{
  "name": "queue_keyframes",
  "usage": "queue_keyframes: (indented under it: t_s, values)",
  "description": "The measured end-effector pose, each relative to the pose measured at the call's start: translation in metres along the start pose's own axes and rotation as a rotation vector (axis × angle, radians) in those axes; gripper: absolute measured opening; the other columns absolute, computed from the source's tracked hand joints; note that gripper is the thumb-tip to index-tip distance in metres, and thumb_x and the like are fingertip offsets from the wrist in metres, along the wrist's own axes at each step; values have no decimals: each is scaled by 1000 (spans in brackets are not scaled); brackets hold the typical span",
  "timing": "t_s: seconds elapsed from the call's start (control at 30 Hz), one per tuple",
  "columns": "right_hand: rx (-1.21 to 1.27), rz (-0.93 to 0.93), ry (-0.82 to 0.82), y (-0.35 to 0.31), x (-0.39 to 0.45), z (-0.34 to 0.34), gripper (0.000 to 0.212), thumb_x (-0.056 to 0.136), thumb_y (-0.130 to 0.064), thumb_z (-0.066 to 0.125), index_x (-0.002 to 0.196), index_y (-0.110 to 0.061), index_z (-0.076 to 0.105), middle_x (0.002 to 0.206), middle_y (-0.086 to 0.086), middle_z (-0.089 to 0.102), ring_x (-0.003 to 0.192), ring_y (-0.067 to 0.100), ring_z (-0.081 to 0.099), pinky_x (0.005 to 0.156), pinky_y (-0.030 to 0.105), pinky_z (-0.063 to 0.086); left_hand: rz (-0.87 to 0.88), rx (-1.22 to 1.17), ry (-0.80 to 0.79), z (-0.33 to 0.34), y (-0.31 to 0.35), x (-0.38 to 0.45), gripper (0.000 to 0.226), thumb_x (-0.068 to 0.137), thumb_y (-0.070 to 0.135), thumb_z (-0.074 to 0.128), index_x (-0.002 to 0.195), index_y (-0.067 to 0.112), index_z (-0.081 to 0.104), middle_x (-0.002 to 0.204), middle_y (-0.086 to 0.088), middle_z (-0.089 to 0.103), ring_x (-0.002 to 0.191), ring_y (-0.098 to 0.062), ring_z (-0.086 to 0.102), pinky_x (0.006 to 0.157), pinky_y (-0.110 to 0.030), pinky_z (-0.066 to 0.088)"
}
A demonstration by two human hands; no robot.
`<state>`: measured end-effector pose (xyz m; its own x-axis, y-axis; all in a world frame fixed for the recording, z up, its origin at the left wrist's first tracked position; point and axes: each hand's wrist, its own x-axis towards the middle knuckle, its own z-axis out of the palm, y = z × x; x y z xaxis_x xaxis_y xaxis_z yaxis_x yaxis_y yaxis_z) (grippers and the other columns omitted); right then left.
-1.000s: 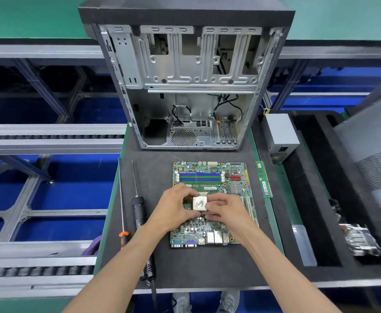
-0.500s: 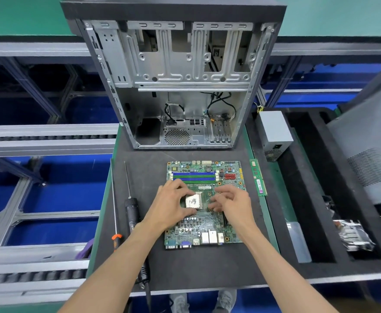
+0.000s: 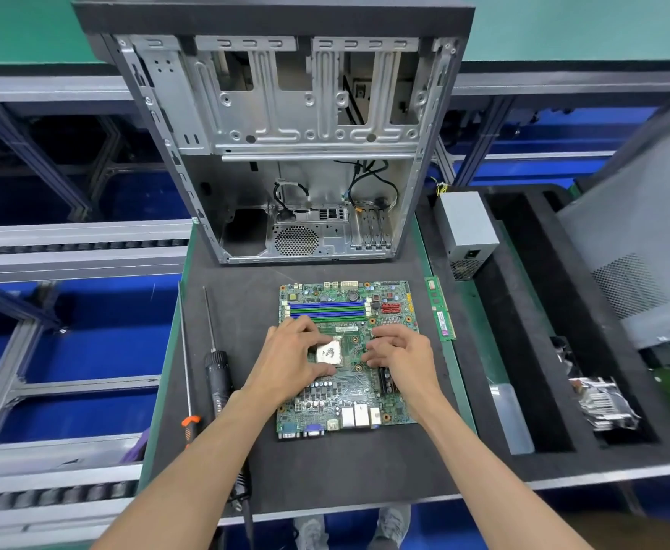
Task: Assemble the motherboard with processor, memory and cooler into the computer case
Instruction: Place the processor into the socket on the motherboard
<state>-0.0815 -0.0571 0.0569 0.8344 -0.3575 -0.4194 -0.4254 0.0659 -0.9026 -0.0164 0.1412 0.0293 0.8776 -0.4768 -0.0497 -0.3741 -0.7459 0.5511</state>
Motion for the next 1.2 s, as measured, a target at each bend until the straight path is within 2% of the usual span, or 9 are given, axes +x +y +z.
queue_keyframes:
  t_s: [0.37,0.6,0.83,1.03,1.13,1.2]
  values:
    - [-5,4,2,-1,1,1,16,94,6,59,102,-5,68,83,14,74,73,29,75,67,30,60,-2,-17,-6,1,-2,0,62,68,54,83,124,31,70,102,19,49,100,-3,43,89,-24,23]
    - [-10,-2,8,1,1,1,18,93,8,58,99,-6,68,77,12,74,73,31,75,68,32,61,19,6,-12,2,-3,-1,61,69,53,83,124,30,70,103,17,49,101,-6,45,90,-28,26]
    - [-10,-6,2,3,3,1,18,93,6,59,99,-7,69,75,8,75,72,29,75,68,31,61,38,11,-15,2,-4,-3,63,71,56,81,127,30,68,103,18,45,99,-3,42,91,-28,27]
    - [-42,-26,-10,4,5,1,19,93,5,61,101,-11,70,79,9,75,74,27,75,70,32,61,24,-65,66,3,1,-4,32,83,43,76,114,33,75,97,20,50,94,-5,49,94,-35,36]
    - [-134,-94,-43,2,3,5,20,94,0,64,103,-17,70,86,11,74,71,20,74,68,30,61,-11,-113,62,2,3,-2,27,82,39,79,108,30,78,95,20,49,89,-6,48,92,-33,38]
    - [-218,-167,-72,-2,2,9,23,95,-4,64,100,-26,71,87,5,73,69,16,72,68,29,60,-53,-144,46,1,3,0,26,81,37,81,105,27,79,96,18,51,89,-8,50,90,-31,41]
